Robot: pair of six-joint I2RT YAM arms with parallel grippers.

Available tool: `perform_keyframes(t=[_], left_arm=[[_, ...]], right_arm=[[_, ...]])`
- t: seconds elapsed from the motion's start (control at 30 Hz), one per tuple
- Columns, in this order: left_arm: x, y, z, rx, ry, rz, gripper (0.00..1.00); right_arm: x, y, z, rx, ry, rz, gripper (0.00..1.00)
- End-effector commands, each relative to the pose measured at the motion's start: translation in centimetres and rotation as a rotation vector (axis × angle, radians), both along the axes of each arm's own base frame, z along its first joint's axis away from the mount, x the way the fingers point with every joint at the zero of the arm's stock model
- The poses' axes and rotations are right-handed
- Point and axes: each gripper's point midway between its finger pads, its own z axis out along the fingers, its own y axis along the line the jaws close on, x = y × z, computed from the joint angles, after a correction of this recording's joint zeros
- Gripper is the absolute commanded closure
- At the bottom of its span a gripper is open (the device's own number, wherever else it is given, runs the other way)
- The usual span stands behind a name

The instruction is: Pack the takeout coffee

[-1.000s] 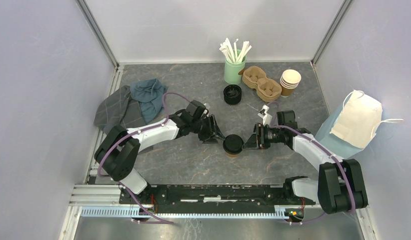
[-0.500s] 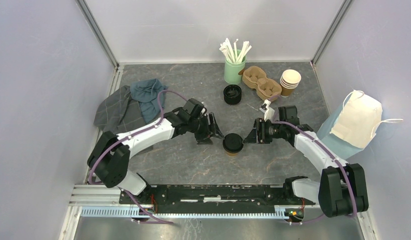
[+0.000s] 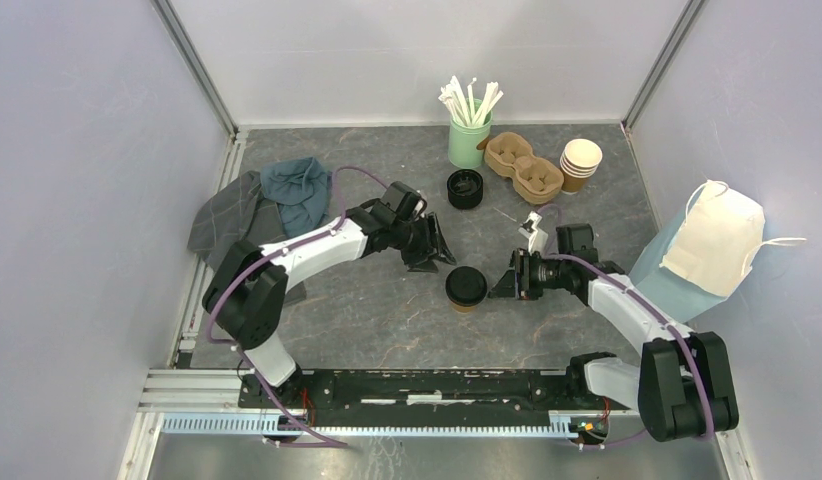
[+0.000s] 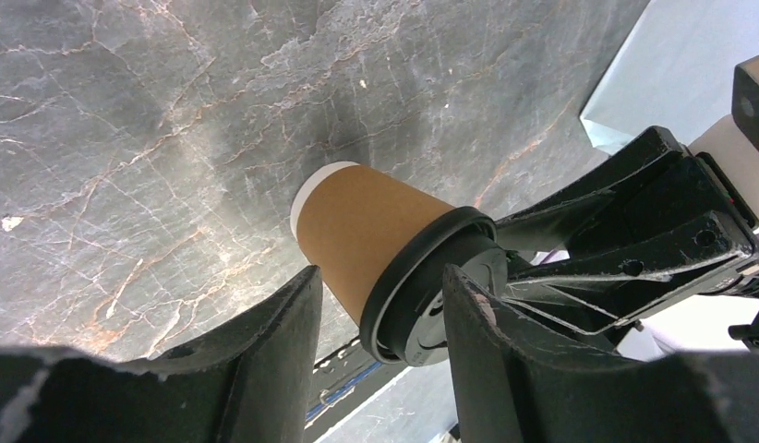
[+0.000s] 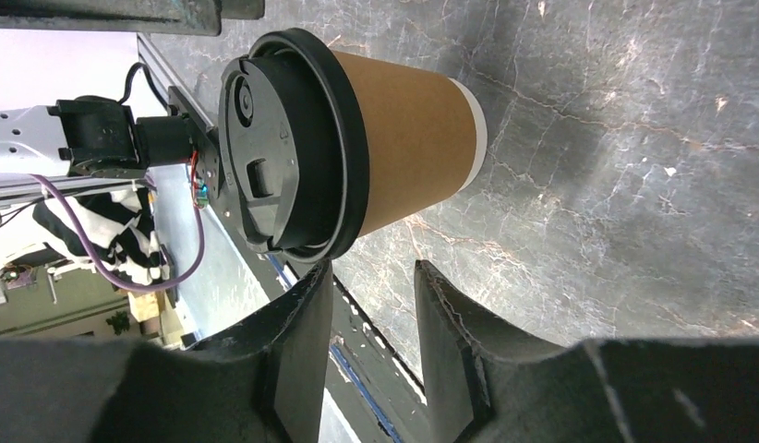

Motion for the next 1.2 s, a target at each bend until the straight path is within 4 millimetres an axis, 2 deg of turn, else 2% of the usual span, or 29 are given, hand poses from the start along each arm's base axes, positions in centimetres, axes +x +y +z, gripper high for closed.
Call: perform_keyframes(t=[0.0,0.4,0.73,1.17], left_arm=[[0.7,-0.6,0.5,-0.009,-0.054,-0.064,0.43],[0.1,-1.1,-1.1,-0.024,-0.019,-0.102,0.44],[-0.6,-0.3,-2.2,-0.001,0.002,-0.097,0.48],[-1.4,0.6,-2.9,0.008,0.014,-0.06,0.5]], right_arm=[[0.2,0.7,0.5,0.063,-0.03,0.012,0.57],[0.0,1.9,0.3,0.084,-0.02,0.036,0.54],[0.1,1.9,1.4,0.092,-0.036,0.03,0.51],[-0.1,3.0,0.7,0.11,-0.013,0.057,0.51]])
